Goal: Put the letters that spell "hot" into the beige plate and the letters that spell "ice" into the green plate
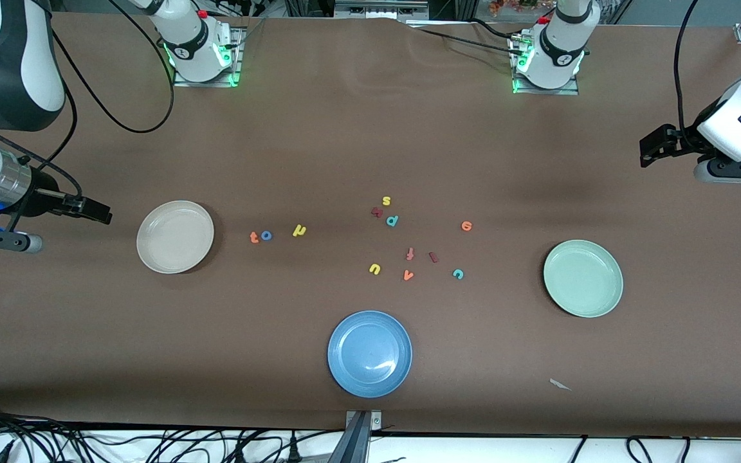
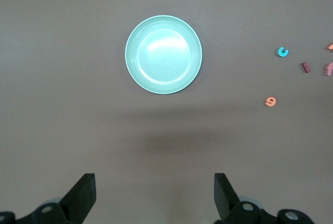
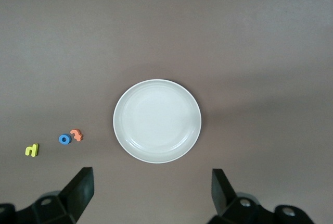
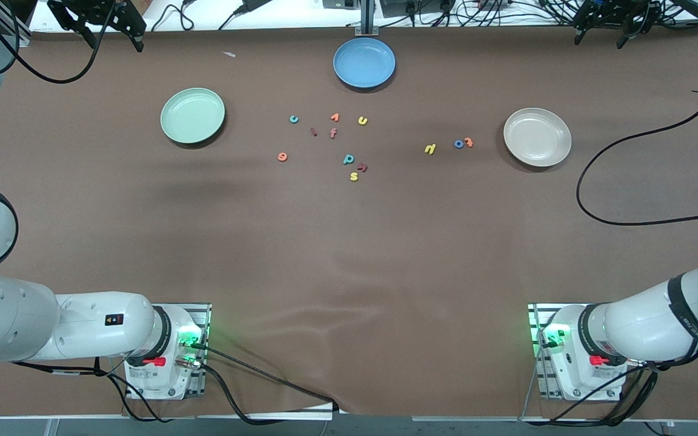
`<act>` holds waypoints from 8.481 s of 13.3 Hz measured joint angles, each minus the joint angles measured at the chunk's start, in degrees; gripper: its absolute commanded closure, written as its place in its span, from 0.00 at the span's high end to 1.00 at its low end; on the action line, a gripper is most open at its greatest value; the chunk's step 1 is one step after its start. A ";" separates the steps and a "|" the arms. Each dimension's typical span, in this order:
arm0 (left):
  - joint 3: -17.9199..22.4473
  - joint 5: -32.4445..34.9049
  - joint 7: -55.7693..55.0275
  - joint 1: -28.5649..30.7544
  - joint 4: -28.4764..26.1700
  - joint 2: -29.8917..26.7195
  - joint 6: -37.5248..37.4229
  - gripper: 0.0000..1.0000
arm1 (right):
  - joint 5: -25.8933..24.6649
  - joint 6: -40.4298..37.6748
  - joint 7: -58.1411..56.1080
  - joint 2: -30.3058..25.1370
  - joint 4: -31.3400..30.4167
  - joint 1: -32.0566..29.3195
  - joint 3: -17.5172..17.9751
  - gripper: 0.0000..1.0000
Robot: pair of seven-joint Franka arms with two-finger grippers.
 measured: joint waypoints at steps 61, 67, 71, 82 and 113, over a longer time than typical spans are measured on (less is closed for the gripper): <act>-7.23 -0.19 -5.62 -0.46 -0.57 2.22 1.14 1.00 | -0.03 -0.56 9.50 1.57 -0.03 5.59 0.30 1.00; -12.29 -0.20 -8.91 -0.68 -2.61 5.64 5.18 1.00 | 0.17 4.17 19.74 7.26 -0.18 14.26 1.01 0.99; -14.40 -0.21 -13.98 -2.02 -9.13 6.29 14.01 1.00 | 0.20 13.42 27.16 13.39 -0.37 22.47 1.59 0.99; -15.65 -0.21 -25.37 -9.60 -16.75 19.62 34.78 1.00 | 8.69 21.47 26.71 23.60 -1.78 25.42 2.60 0.99; -15.53 10.02 -31.75 -10.01 -18.73 34.51 47.80 0.57 | 12.99 34.05 21.53 24.37 -11.73 26.73 3.47 0.50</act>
